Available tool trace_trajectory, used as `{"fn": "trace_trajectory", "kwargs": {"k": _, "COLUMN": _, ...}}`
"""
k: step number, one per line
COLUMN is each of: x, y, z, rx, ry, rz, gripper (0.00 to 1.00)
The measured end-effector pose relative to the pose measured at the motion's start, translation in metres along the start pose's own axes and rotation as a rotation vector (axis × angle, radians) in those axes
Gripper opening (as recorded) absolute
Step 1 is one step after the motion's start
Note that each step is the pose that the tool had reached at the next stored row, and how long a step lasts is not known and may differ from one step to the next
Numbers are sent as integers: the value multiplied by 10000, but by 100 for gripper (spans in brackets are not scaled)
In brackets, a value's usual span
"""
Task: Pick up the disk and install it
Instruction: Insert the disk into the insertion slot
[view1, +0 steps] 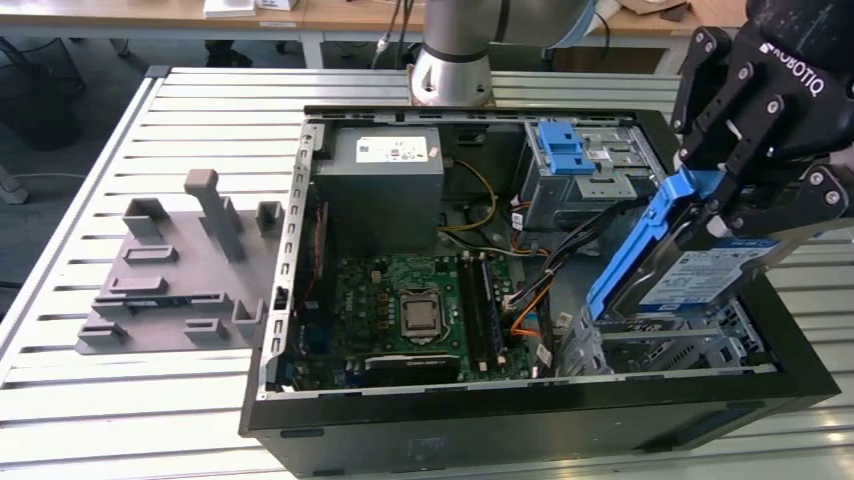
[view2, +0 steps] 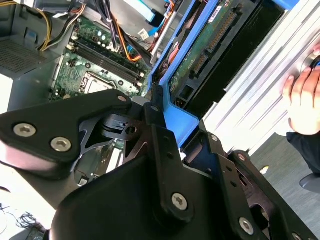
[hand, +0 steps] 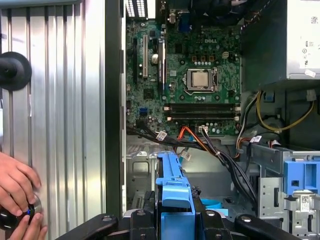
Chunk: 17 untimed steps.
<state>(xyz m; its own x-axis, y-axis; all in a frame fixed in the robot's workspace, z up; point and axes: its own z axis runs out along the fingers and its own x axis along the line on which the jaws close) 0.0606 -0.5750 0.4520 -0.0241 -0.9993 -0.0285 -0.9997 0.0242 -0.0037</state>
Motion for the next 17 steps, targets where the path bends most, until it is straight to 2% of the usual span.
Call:
{"fn": "trace_trajectory", "kwargs": {"k": 11, "x": 2, "y": -17, "z": 8, "rx": 0, "ry": -2, "rz": 1, "gripper": 36}}
{"fn": "trace_trajectory", "kwargs": {"k": 17, "x": 2, "y": -56, "z": 35, "rx": 0, "ry": -1, "rz": 0, "gripper": 36}}
